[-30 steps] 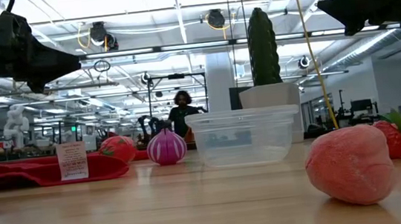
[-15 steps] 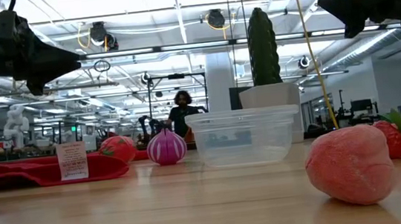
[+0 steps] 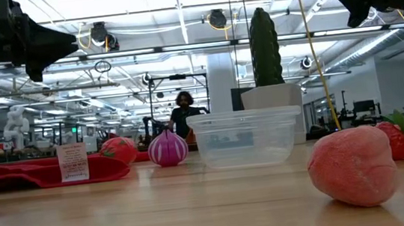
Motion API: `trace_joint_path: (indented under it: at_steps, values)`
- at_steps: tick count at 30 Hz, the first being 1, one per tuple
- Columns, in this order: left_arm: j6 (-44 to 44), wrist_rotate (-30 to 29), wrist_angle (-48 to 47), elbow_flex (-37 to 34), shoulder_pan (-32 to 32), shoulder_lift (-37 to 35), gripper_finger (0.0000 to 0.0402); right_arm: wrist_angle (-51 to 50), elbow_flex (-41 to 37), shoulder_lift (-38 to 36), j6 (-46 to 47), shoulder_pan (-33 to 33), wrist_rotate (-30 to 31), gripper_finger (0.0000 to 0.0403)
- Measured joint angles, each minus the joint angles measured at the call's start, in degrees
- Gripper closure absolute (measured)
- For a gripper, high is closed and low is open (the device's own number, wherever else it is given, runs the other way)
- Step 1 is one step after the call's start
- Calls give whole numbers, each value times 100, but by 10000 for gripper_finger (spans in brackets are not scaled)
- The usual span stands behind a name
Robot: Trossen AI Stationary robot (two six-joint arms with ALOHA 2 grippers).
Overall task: Pick and placing Produce into tupperware
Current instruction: Put the red dragon fruit into the transparent bin
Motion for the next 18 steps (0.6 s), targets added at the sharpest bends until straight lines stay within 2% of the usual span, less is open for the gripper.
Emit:
trace_joint_path:
  at_steps: [6,11,14,18]
  values:
    - [109,-4,-197,70,0,0,282,-20,0,0,300,0,-22,218]
    - [69,-2,-259,73,0,0,282,40,33,-1,-174,0,-22,218]
    - [65,1,-439,209,0,1,282,-396,299,72,-452,0,-32,218]
    - [-141,5,-1348,788,0,202,282,-1320,1035,350,-694,0,-37,218]
